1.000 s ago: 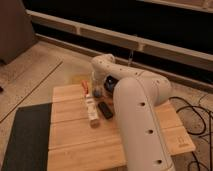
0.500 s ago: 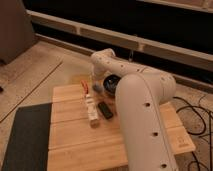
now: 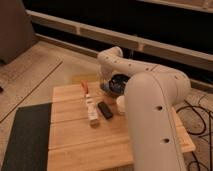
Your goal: Place the white sponge in the ceramic bowl
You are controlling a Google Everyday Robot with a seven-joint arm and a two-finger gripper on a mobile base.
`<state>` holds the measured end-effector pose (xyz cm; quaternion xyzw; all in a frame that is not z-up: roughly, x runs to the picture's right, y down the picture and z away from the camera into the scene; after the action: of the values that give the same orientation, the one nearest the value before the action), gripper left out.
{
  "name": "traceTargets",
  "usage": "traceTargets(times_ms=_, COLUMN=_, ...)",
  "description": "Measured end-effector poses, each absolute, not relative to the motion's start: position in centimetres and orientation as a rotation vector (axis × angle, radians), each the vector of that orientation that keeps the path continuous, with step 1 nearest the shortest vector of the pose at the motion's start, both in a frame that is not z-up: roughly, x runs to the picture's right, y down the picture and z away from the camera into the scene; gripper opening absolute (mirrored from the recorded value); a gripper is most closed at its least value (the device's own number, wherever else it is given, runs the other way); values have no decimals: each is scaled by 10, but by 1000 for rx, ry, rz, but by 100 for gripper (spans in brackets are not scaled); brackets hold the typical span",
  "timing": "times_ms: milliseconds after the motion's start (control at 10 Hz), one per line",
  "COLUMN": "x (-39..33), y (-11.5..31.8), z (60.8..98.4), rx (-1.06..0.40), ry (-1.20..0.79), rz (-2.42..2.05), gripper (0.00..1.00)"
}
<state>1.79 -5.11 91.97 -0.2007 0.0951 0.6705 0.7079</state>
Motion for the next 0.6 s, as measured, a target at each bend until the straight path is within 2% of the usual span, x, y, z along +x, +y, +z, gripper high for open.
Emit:
traceTargets(times_ms=300, x=45, y=-56, z=903, rx=-398, ry=231, rz=1509, gripper=0)
traceTargets(times_ms=600, x=70, y=-38, z=899, rx=-391, ry=272, rz=1537, gripper=0)
